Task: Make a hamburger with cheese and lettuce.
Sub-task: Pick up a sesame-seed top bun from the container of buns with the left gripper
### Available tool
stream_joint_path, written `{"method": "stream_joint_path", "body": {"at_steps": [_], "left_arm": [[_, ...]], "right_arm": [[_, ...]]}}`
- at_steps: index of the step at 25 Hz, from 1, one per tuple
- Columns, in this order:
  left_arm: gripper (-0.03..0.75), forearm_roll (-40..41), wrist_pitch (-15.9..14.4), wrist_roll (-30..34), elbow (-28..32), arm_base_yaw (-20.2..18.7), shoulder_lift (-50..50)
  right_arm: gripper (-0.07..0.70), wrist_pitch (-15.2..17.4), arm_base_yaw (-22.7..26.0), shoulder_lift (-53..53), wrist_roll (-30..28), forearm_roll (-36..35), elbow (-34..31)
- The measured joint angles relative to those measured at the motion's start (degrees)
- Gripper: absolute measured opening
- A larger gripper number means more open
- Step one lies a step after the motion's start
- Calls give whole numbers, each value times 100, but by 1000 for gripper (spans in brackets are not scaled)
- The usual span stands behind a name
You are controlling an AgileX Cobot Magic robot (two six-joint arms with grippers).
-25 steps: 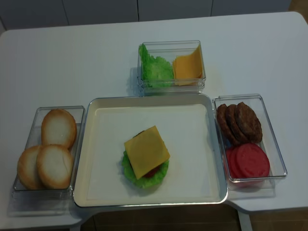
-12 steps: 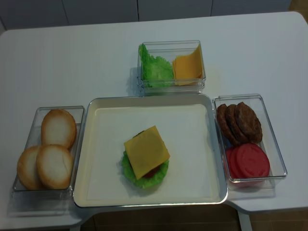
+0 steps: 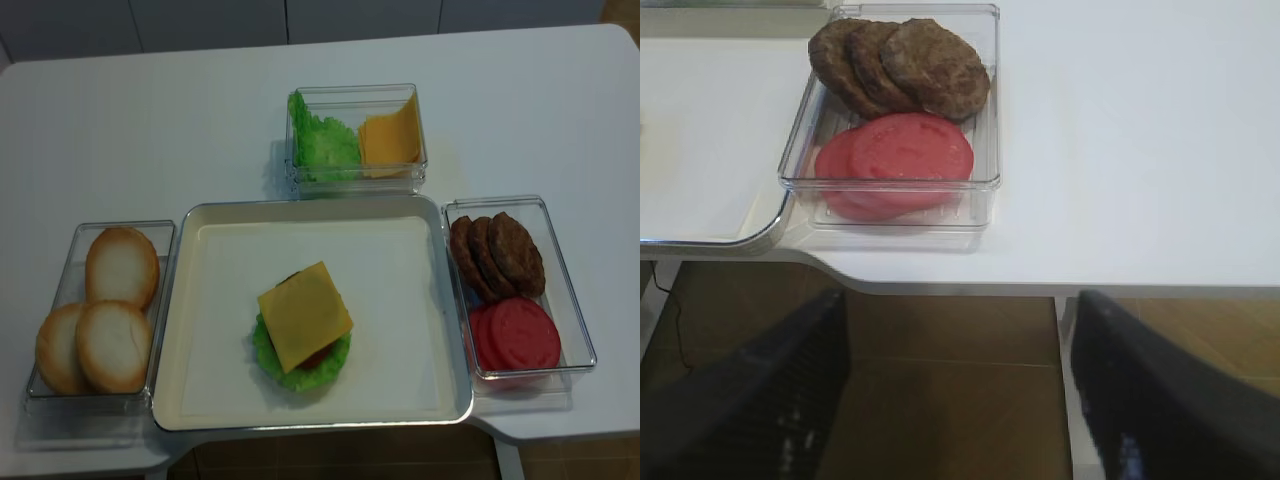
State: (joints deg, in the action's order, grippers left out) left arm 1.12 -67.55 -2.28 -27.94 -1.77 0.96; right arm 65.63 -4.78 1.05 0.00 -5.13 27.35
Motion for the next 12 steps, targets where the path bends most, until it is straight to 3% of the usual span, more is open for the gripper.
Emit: {"method": "stream_joint_path", "body": {"at_steps": [5, 12], "left_arm": [[401, -1, 0, -46, -24, 0, 0], [401, -1, -52, -1091, -233, 0, 0]], "right_arm": [[540, 0, 0, 0, 39, 0, 0], [540, -2, 0, 0, 39, 0, 0]]}}
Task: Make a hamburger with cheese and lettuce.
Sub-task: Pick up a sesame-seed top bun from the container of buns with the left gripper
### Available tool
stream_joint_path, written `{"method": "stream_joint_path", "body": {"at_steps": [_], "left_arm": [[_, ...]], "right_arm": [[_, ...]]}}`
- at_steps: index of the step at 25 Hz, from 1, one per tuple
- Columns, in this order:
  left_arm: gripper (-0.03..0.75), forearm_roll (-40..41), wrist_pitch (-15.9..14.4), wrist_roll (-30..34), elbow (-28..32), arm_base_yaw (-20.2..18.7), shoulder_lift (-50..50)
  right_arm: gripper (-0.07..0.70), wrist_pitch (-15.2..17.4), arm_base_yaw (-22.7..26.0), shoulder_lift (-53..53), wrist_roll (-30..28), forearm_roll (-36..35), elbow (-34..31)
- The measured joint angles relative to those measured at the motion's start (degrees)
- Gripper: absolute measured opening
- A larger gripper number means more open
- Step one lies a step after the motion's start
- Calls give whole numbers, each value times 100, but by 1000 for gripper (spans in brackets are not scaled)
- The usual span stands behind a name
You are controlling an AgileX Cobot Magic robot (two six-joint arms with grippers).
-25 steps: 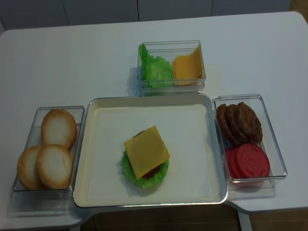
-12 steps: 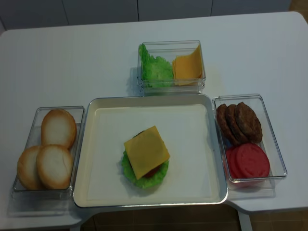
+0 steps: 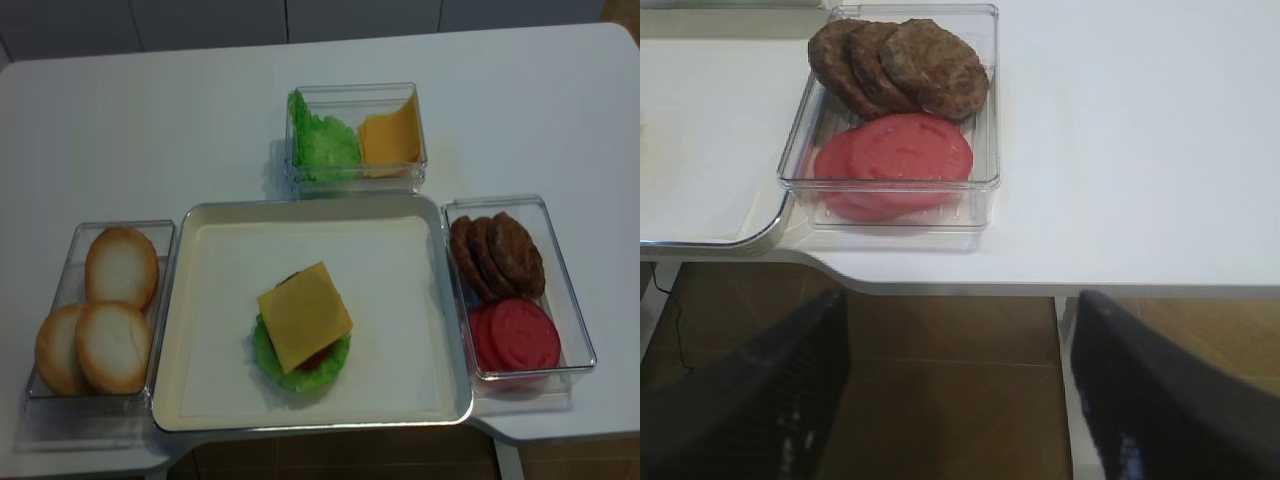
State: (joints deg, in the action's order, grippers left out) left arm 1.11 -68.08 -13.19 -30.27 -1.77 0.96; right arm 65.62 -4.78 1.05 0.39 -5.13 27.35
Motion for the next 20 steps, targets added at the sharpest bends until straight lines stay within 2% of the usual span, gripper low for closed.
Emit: {"method": "stream_joint_path", "body": {"at_steps": [4, 7, 11, 13, 16, 20], "left_arm": [[401, 0, 144, -306, 0, 0, -359], [401, 70, 604, -853, 0, 0, -1042], [401, 246, 1432, -1822, -74, 0, -2137], [401, 268, 1735, -2111, -191, 0, -2722], [401, 272, 1905, -2334, -447, 0, -3561], [401, 150, 1892, -2180, -939, 0, -4587]], "right_arm": [[540, 0, 0, 0, 0, 0, 0], [540, 0, 0, 0, 0, 0, 0], [540, 0, 0, 0, 0, 0, 0], [540, -9, 0, 0, 0, 0, 0], [540, -9, 0, 0, 0, 0, 0], [540, -9, 0, 0, 0, 0, 0]]}}
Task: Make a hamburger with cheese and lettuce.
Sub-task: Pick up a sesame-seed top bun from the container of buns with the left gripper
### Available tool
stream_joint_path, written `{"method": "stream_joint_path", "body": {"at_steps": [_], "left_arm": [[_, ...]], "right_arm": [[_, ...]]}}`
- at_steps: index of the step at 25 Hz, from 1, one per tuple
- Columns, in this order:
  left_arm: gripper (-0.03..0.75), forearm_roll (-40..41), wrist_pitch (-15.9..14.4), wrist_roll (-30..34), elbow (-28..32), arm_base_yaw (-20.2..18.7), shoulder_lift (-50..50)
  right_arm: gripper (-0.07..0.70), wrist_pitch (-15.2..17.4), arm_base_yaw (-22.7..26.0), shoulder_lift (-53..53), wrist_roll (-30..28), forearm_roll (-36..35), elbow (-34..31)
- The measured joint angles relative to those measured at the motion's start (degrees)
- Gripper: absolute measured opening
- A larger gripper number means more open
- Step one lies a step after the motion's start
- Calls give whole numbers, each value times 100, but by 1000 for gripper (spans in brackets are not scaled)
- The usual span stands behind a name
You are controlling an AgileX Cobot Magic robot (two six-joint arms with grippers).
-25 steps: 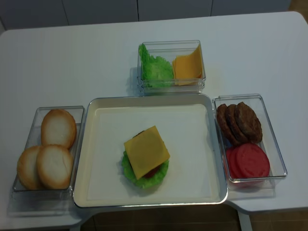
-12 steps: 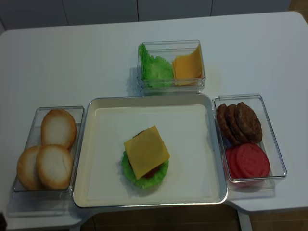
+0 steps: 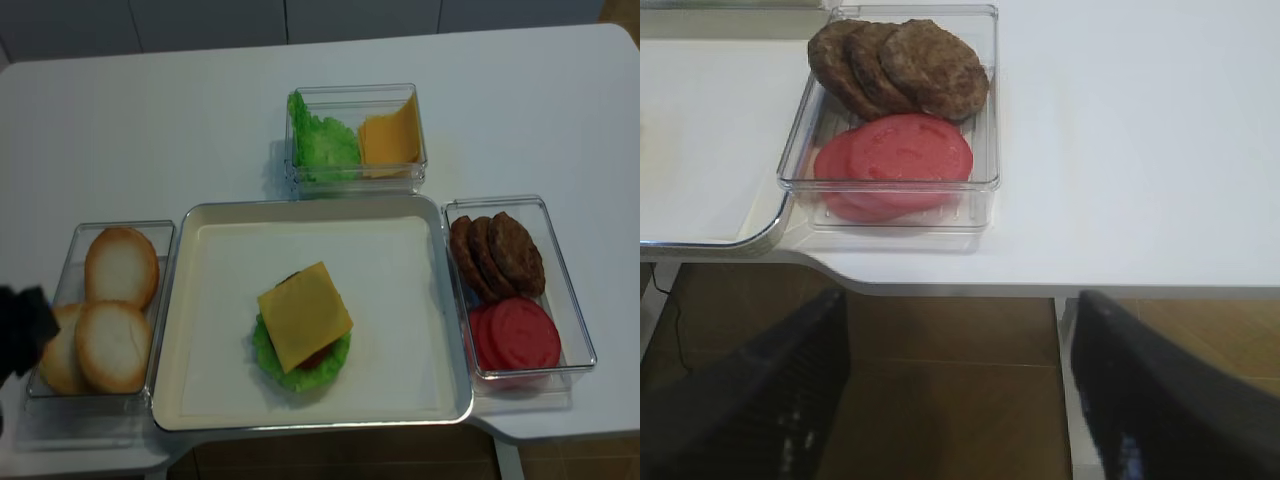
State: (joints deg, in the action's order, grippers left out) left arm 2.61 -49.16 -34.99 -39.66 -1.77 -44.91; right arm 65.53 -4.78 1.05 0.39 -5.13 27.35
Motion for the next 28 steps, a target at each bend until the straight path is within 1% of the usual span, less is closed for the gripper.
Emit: {"method": "stream_joint_path", "body": {"at_steps": [2, 5, 7, 9, 11, 13, 15, 17, 19, 21, 28], "left_arm": [[401, -137, -138, 394, -331, 14, -415], [401, -394, -711, 1376, -941, 232, -1018], [401, -596, -1149, 2031, -1346, 511, -1381], [401, -893, -1413, 2479, -1630, 819, -1648], [401, -1234, -1476, 2719, -1790, 1146, -1878], [401, -1574, -1526, 2892, -1823, 1441, -2062], [401, -1730, -1707, 2987, -1841, 1716, -2259], [401, -1767, -1911, 3048, -1841, 1852, -2402], [401, -1767, -2034, 3126, -1841, 1881, -2485], [401, -1767, -2070, 3163, -1841, 1881, -2518], [401, -1298, -2077, 3173, -1847, 1888, -2707]], "right_arm": [[540, 0, 0, 0, 0, 0, 0], [540, 0, 0, 0, 0, 0, 0], [540, 0, 0, 0, 0, 0, 0], [540, 0, 0, 0, 0, 0, 0], [540, 0, 0, 0, 0, 0, 0], [540, 0, 0, 0, 0, 0, 0], [540, 0, 0, 0, 0, 0, 0], [540, 0, 0, 0, 0, 0, 0], [540, 0, 0, 0, 0, 0, 0], [540, 0, 0, 0, 0, 0, 0], [540, 0, 0, 0, -39, 11, 0]]}}
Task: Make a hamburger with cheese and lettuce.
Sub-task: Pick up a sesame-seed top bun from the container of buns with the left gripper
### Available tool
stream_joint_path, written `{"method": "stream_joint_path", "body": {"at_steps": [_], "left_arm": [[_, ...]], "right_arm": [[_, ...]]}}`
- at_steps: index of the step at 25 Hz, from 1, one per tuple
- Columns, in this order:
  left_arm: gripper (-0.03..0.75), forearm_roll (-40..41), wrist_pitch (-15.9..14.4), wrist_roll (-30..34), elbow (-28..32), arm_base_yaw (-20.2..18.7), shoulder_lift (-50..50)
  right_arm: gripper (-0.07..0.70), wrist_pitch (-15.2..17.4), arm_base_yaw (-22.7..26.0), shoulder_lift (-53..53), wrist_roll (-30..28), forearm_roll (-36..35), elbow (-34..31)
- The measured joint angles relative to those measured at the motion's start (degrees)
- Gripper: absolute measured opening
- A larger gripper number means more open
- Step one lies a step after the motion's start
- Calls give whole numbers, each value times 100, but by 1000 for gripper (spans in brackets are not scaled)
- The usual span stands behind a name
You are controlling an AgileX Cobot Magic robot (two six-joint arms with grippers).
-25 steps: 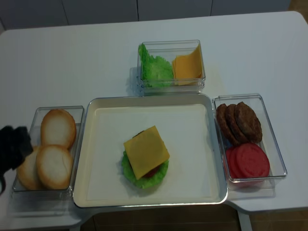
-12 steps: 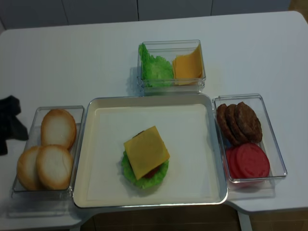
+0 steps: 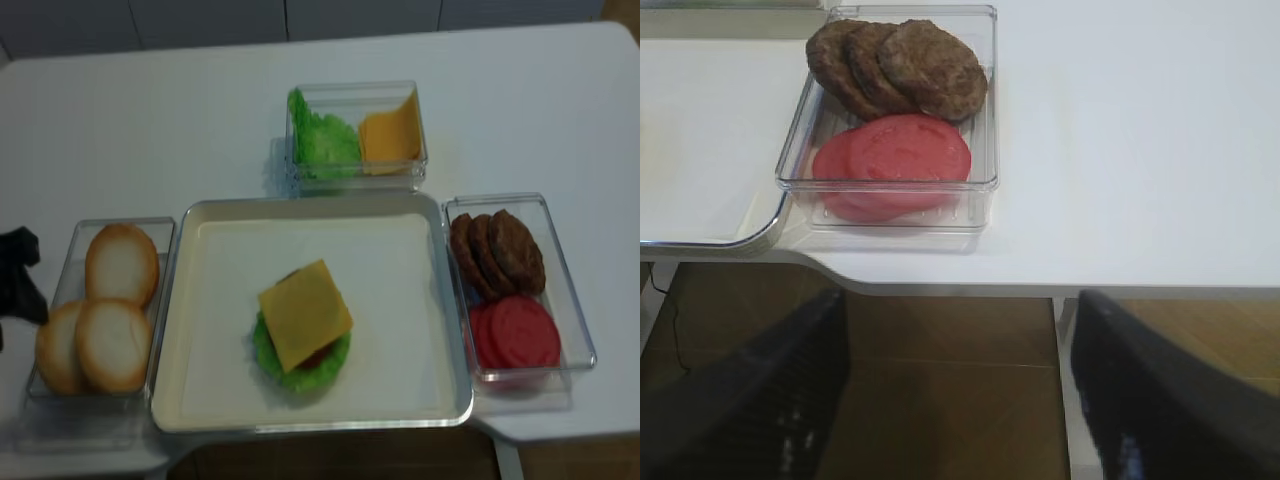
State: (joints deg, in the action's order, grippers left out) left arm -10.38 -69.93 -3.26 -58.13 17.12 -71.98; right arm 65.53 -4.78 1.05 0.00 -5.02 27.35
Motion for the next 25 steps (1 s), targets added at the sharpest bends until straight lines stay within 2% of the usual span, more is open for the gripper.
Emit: {"method": "stream_joint_path", "body": {"at_steps": [13, 25], "left_arm": [[401, 21, 228, 592, 0, 0, -476], [400, 32, 449, 630, 0, 0, -841]], "right_arm": [[540, -11, 0, 0, 0, 8, 0], [540, -11, 0, 0, 0, 8, 0]]}}
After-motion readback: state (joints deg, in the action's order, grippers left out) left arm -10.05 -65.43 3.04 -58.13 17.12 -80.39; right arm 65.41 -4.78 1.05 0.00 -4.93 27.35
